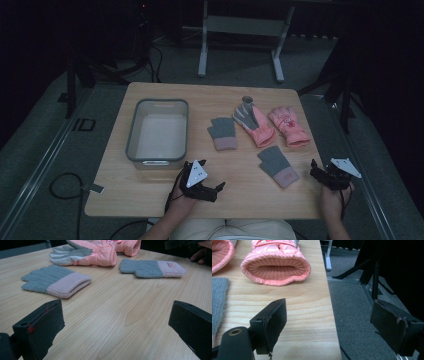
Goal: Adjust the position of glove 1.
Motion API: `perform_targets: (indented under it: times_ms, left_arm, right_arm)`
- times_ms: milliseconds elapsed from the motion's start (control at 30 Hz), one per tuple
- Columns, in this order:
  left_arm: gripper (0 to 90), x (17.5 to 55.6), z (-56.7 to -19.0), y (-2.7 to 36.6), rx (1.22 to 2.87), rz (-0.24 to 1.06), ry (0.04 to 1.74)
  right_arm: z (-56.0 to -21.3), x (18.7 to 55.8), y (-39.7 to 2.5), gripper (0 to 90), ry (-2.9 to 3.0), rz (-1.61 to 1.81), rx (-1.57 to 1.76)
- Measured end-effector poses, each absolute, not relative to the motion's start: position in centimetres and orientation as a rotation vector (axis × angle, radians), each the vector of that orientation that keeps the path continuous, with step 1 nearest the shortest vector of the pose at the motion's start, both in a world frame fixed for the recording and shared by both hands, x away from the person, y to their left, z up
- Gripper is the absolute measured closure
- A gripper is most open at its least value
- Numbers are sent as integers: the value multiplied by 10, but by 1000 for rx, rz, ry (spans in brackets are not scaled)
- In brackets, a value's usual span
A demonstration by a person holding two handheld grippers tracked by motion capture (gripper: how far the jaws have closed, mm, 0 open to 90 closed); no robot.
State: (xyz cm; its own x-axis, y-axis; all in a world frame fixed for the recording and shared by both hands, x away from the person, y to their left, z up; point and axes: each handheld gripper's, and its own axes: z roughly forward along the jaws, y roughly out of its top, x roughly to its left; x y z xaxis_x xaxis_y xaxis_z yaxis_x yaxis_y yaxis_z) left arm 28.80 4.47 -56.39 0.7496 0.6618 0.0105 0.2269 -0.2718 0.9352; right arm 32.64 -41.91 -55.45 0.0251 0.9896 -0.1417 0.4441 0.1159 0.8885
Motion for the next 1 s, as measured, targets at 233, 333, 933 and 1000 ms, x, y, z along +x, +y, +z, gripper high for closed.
perform_targets:
  times_ms: [233, 333, 933, 1000]
  left_arm:
    - [0, 287, -564, 44, 1846, 501, 679]
    - [0, 288, -564, 44, 1843, 493, 691]
    - [0, 288, -564, 45, 1843, 483, 688]
    - [0, 288, -564, 45, 1842, 482, 690]
  right_arm:
    - [-554, 327, -420, 140, 1543, 820, 1473]
    - [-554, 327, -420, 140, 1551, 817, 1474]
    - [-527, 340, -416, 122, 1717, 860, 1509]
    - [-519, 343, -410, 119, 1734, 850, 1489]
